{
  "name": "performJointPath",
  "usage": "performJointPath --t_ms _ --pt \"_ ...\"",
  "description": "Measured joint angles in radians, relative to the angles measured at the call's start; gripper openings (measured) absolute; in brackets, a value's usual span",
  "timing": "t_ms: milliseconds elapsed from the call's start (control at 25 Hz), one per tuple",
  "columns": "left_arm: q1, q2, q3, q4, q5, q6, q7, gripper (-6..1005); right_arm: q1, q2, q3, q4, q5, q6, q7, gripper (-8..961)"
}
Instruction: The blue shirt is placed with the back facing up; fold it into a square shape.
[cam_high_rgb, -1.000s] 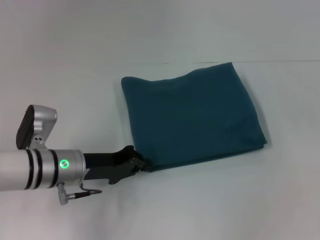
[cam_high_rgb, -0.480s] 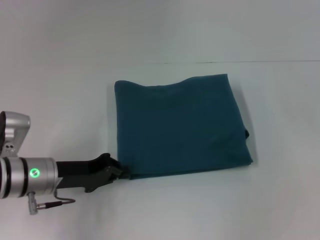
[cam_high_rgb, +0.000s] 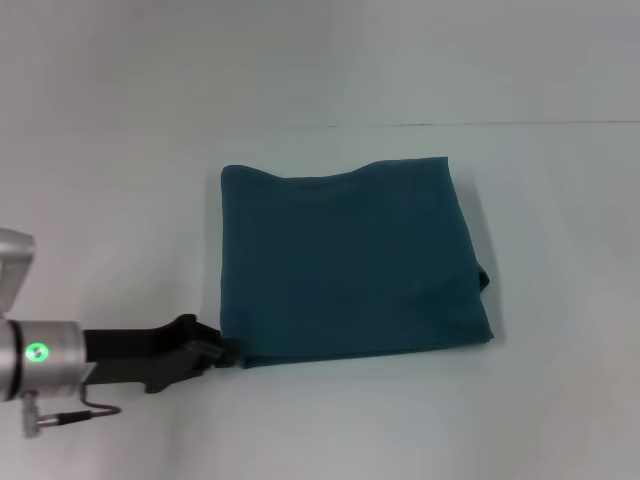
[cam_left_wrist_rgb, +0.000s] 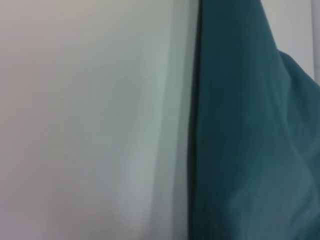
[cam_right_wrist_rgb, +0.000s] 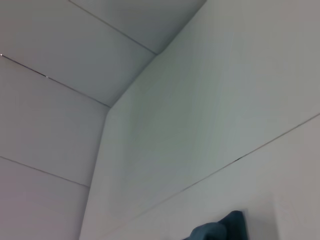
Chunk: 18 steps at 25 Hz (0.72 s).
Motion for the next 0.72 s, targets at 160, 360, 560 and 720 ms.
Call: performJointPath --t_ms 160,360,560,720 --pt "0.038 0.013 -0.098 0.055 0.033 0.06 0.023 180 -0.001 0.0 -0.004 0.0 -0.002 -0.002 -0.007 918" --pt "0.089 0.043 -0.317 0.115 0.012 0.171 0.159 301 -0.004 -0.002 -0.017 0.0 -0.007 -0.009 -0.05 918" --pt "0.085 0.038 -0.403 0.112 -0.11 0.491 0.663 397 -0.004 0.016 -0.111 -0.052 -0.068 -0.035 -0.247 917" --pt "0.059 0.046 -0.337 0.116 -0.101 0.497 0.753 503 -0.02 0.097 -0.136 -0.166 -0.139 -0.047 -0.43 917"
